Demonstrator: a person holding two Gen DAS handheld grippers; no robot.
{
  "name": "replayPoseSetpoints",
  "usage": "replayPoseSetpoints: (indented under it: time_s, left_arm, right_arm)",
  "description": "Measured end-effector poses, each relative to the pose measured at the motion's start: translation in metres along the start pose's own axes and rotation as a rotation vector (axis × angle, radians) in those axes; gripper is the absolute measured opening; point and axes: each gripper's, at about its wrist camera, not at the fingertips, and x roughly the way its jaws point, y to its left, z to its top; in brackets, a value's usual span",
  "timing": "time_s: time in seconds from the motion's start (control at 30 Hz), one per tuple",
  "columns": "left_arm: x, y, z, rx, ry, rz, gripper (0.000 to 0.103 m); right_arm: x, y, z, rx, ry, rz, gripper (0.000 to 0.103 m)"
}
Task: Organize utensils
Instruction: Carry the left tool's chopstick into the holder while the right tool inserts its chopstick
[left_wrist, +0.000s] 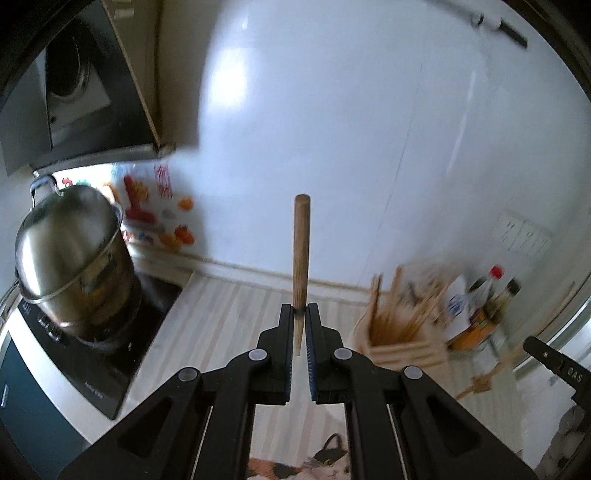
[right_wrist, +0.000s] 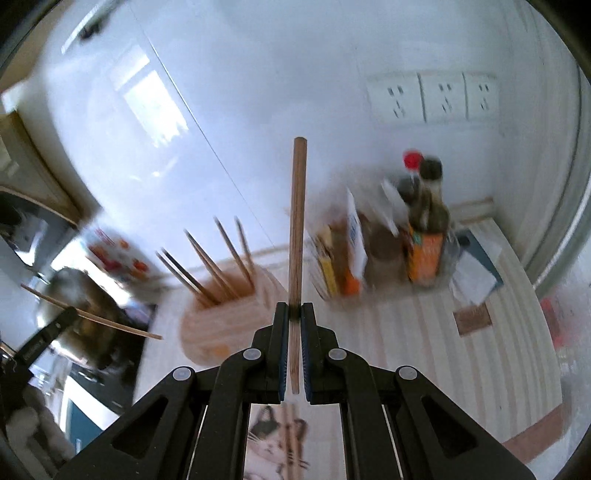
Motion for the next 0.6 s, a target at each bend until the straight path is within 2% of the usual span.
replayPoseSetpoints:
  time_s: [0.17,0.3,0.43,0.6]
  left_arm:
    - [-0.024,-0.009,0.032,-0.005,-0.03,-0.08,0.004]
    - [-0.03,-0.021,0.053,0.002,-0.028,-0.152,0.004]
    - [-0.023,-0.034,0.059,0.012,0.008,-0.21,0.004]
    - [0.011,-0.051,0.051,0.039,0.089,-0.224,0.004]
  right_arm:
    - [-0.025,0.017,0.036,0.002,-0.049,0.072,0.007]
    - [-0.03,0.032,0.058,-0.009,-0.078,0.106,0.007]
    - [-0.018,0.044,0.072,-0.024,-0.093,0.107,0.006]
    - [0.017,0.05,0.085,-0.032,-0.082,0.069,0.006]
